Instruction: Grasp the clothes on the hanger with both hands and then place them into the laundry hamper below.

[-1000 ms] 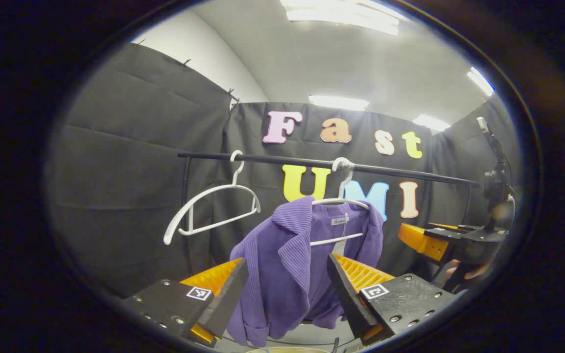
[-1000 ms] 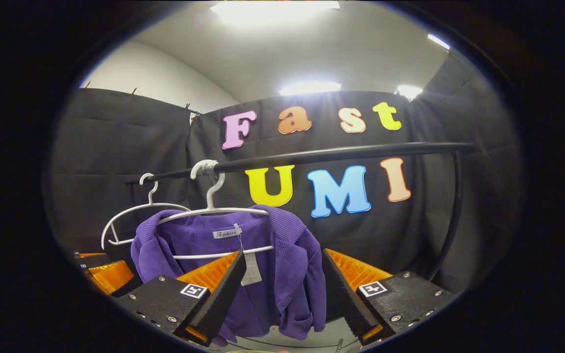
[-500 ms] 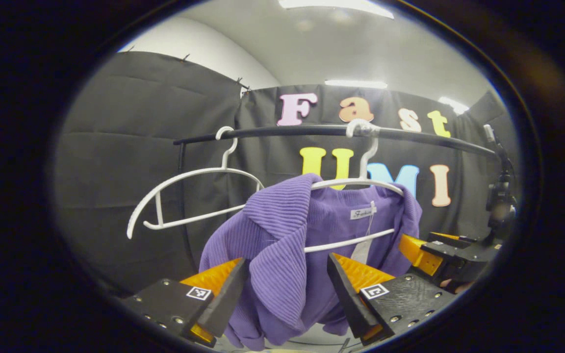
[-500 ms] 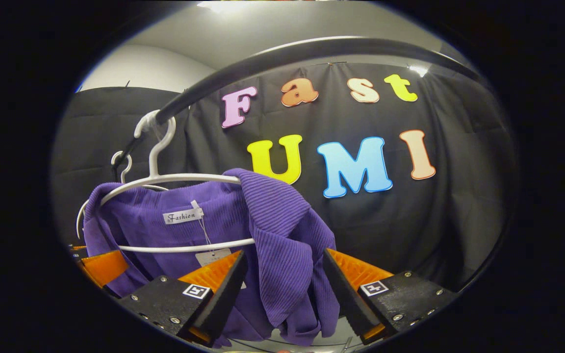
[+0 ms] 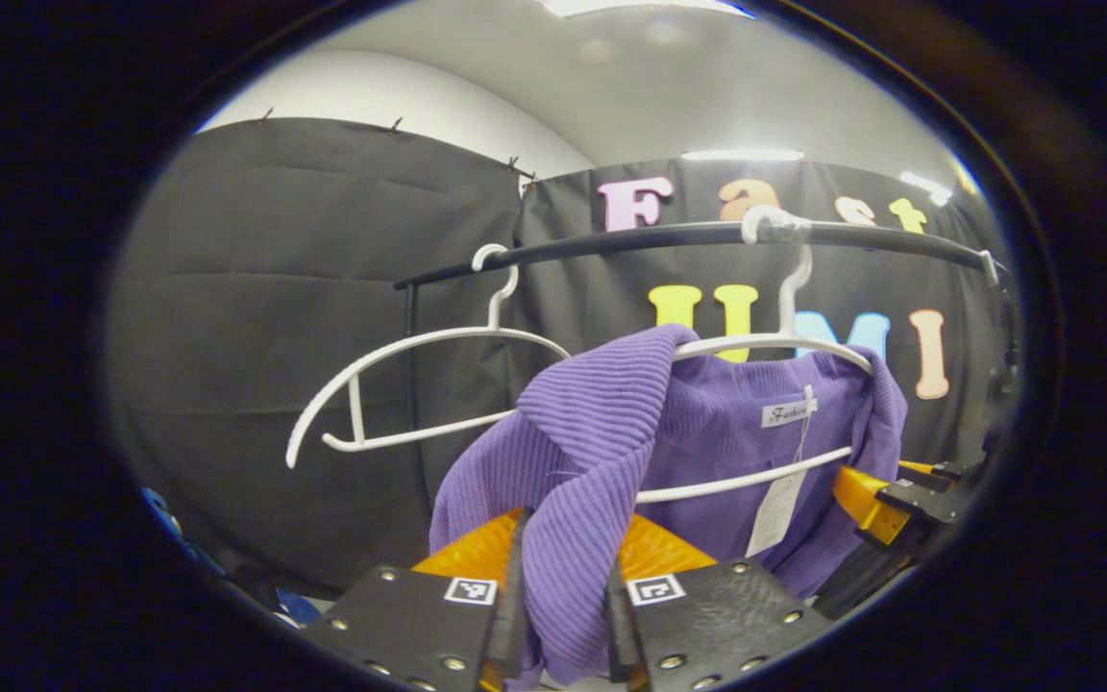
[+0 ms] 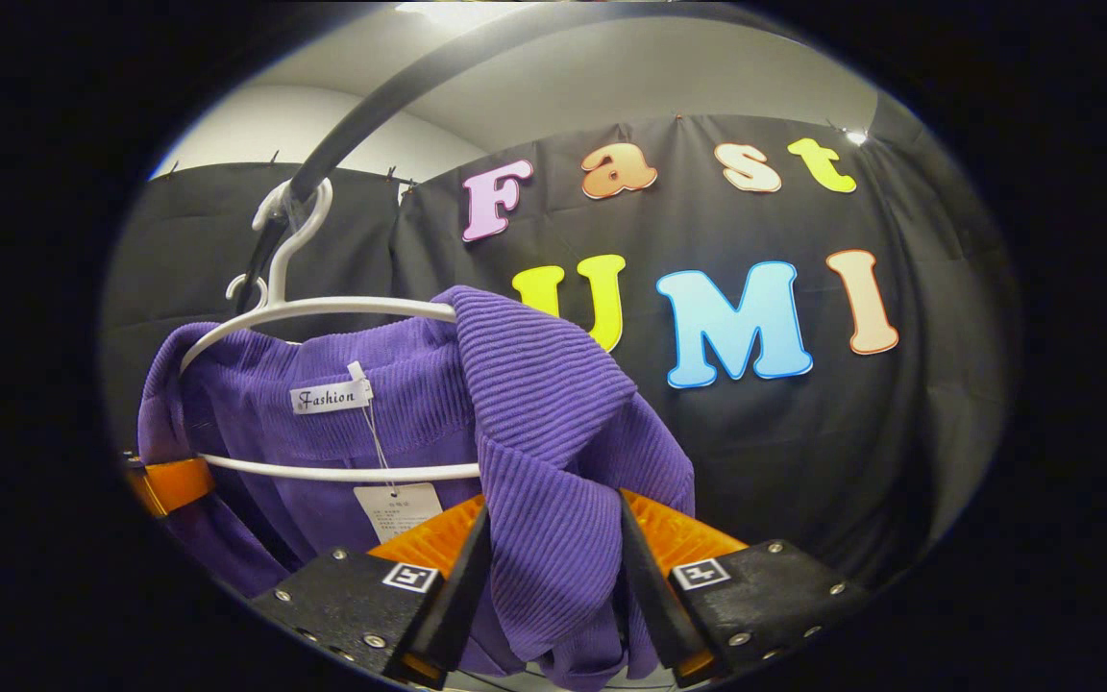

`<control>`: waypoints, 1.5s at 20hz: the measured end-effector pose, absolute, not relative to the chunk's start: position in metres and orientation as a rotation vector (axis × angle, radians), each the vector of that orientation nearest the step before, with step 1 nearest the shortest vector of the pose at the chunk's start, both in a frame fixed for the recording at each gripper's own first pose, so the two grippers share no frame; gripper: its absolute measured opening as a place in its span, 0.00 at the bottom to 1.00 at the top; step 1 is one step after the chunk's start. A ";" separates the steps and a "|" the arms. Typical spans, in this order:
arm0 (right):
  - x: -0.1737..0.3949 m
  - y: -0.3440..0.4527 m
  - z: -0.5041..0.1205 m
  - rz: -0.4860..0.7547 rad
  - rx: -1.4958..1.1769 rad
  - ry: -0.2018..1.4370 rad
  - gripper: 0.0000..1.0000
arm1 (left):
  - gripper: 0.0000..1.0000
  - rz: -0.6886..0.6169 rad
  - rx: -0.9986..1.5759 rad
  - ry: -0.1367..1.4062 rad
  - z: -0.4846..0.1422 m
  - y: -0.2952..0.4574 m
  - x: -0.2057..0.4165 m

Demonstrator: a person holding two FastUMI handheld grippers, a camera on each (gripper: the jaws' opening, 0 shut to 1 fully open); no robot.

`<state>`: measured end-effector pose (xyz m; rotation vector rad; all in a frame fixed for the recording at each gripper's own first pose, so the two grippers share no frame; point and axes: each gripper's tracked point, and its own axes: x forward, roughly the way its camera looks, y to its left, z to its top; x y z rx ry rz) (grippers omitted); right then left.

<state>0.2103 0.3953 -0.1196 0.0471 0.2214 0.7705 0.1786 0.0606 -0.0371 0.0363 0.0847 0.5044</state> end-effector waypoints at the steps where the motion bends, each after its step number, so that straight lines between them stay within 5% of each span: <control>1: 0.212 0.397 -0.120 0.778 0.046 0.217 0.60 | 0.33 0.522 0.016 0.078 -0.037 0.062 0.176; 5: 0.224 0.399 -0.120 0.812 0.067 0.214 0.20 | 0.13 0.475 -0.001 0.086 -0.044 0.051 0.185; 6: 0.222 0.400 -0.118 0.829 0.082 0.215 0.14 | 0.06 0.444 -0.007 0.084 -0.043 0.045 0.186; 7: 0.217 0.402 -0.119 0.848 0.095 0.222 0.08 | 0.13 0.437 -0.003 0.075 -0.040 0.043 0.183; 8: 0.212 0.404 -0.120 0.879 0.108 0.233 0.06 | 0.00 0.445 0.005 0.065 -0.036 0.042 0.176; 9: 0.208 0.406 -0.120 0.910 0.112 0.244 0.01 | 0.01 0.434 0.008 0.058 -0.035 0.042 0.178; 20: 0.222 0.377 -0.101 0.880 0.125 0.167 0.00 | 0.07 0.423 -0.063 0.026 0.002 0.027 0.142; 26: 0.215 0.371 -0.097 0.817 0.084 0.151 0.00 | 0.00 0.363 -0.092 -0.016 0.037 0.049 0.135; 28: 0.214 0.366 -0.096 0.781 0.074 0.153 0.00 | 0.07 0.339 -0.122 -0.016 0.042 0.061 0.132; 30: 0.216 0.361 -0.089 0.735 0.065 0.132 0.00 | 0.00 0.324 -0.139 -0.022 0.051 0.076 0.131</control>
